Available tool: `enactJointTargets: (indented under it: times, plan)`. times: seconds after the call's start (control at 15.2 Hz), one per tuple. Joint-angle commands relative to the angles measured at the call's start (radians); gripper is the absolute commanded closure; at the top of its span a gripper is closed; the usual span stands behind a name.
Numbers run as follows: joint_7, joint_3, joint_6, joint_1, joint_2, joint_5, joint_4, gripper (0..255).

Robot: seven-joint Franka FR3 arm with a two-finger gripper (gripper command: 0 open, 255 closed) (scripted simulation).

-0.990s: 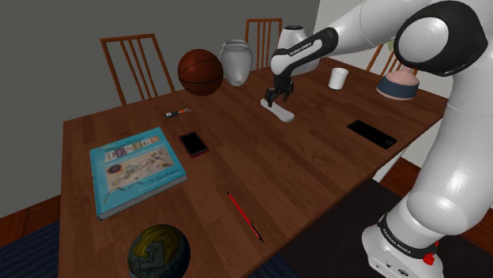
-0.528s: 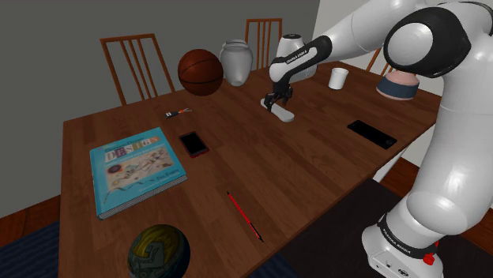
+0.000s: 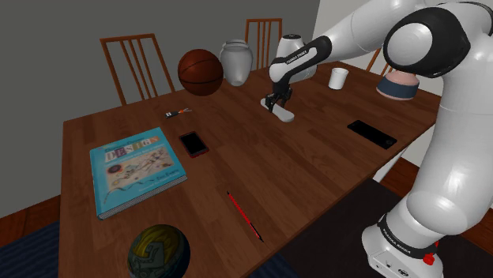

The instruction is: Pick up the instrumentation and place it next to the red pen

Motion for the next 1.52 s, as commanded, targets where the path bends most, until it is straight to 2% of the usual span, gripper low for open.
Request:
enactJointTargets:
  times: [0.0,0.4,1.45]
  plan:
    - [0.000,0.000,0.000,0.000,0.000,0.000,0.000,255]
    - [0.000,0.000,0.000,0.000,0.000,0.000,0.000,255]
    - [0.001,-0.003,-0.186,0.002,-0.095,-0.007,0.091,255]
